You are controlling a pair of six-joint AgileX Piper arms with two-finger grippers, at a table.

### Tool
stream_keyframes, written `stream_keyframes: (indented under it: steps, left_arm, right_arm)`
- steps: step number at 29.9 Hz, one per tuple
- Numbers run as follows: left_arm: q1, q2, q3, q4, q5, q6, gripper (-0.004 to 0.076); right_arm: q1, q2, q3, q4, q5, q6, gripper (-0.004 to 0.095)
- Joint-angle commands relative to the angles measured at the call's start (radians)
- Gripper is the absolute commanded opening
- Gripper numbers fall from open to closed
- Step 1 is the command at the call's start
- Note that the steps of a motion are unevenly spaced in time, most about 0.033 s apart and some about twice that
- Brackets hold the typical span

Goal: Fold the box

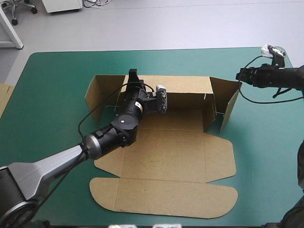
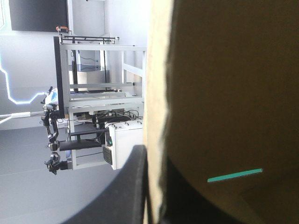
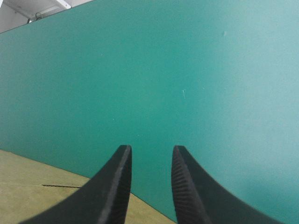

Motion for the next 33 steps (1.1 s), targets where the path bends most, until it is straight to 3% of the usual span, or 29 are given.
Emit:
stream_keyframes:
  steps: [1, 10, 20, 26, 33]
  left_arm:
    - [-0.004, -0.048, -0.025, 0.056, -0.009, -0.018, -0.001]
    - [-0.002, -0.038, -0.025, 0.109, -0.007, -0.018, -0.001]
    - [0.007, 0.025, -0.025, 0.135, 0.018, -0.02, -0.001]
    - [0.007, 0.033, -0.025, 0.158, 0.02, -0.022, -0.001]
    - [0.007, 0.033, -0.025, 0.175, 0.027, -0.024, -0.001]
  right_arm:
    - [0.002, -0.044, -0.039, 0.042, 0.04, -0.026, 0.0277]
    - [0.002, -0.057, -0.039, 0.023, 0.25, -0.048, 0.0277]
    - [0.018, -0.144, -0.035, -0.082, 0.287, -0.022, 0.0277]
    - [0.105, -0.152, -0.018, -0.185, 0.272, -0.008, 0.0277]
    - [0.121, -0.188, 0.052, -0.213, 0.224, -0.025, 0.0277]
